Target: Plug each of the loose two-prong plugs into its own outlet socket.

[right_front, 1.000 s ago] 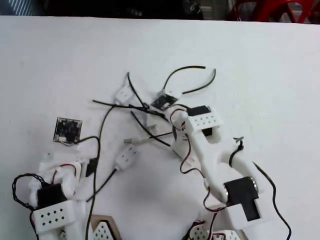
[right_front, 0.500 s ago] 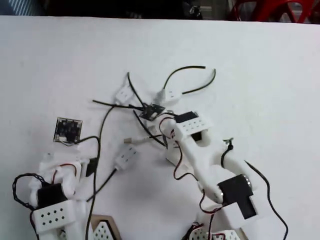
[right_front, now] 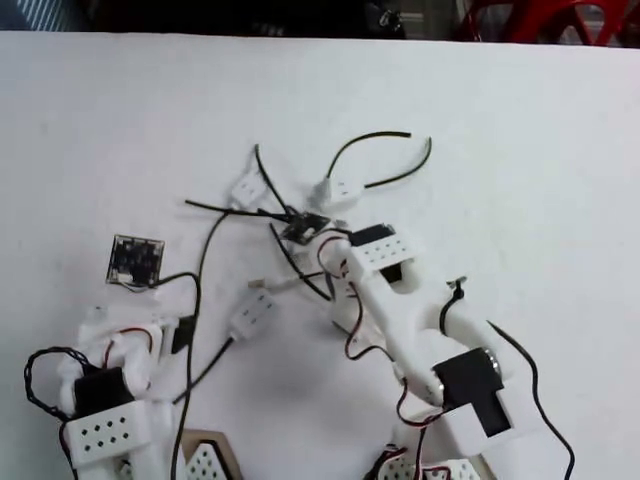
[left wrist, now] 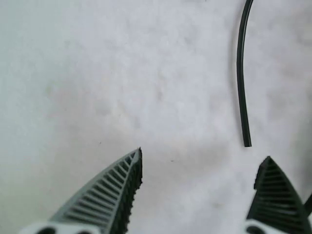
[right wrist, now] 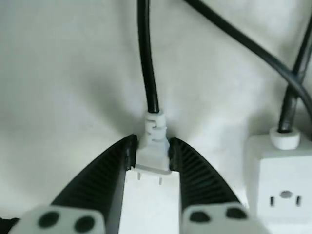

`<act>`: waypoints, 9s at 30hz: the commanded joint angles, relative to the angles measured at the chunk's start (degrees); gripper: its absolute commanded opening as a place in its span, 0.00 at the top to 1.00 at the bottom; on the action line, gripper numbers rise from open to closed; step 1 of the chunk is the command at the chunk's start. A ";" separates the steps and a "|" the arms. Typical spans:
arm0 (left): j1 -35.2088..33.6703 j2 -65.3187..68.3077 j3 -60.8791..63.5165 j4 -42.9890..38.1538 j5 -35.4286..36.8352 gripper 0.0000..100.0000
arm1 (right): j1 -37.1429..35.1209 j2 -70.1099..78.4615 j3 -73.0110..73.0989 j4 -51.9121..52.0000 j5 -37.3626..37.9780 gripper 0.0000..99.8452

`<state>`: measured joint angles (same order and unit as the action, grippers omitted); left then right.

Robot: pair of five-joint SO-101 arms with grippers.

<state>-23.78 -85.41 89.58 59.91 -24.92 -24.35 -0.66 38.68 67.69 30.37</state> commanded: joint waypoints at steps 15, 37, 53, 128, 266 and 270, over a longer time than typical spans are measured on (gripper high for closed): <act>-0.40 -0.75 -0.35 -0.97 0.35 0.64 | -6.46 -22.73 6.77 6.02 -3.78 0.86; -0.40 -0.75 -0.35 -0.88 0.35 0.64 | 0.31 -5.58 9.32 -9.10 0.53 0.91; -0.31 -0.75 -0.35 -0.88 0.35 0.64 | -0.04 -4.62 -1.49 -1.45 -5.63 0.89; 3.56 -0.75 -11.69 -1.41 6.68 0.64 | -1.71 -52.44 -13.80 24.75 -13.80 0.98; 0.04 -0.75 -6.95 -10.37 15.12 0.65 | -22.81 -10.86 -1.05 -14.20 -24.00 0.98; 0.04 -0.75 -6.95 -10.37 15.12 0.65 | -22.81 -8.57 -4.57 -10.24 -24.09 0.98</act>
<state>-23.25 -85.41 82.99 50.95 -9.45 -47.03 -11.12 36.31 54.86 5.85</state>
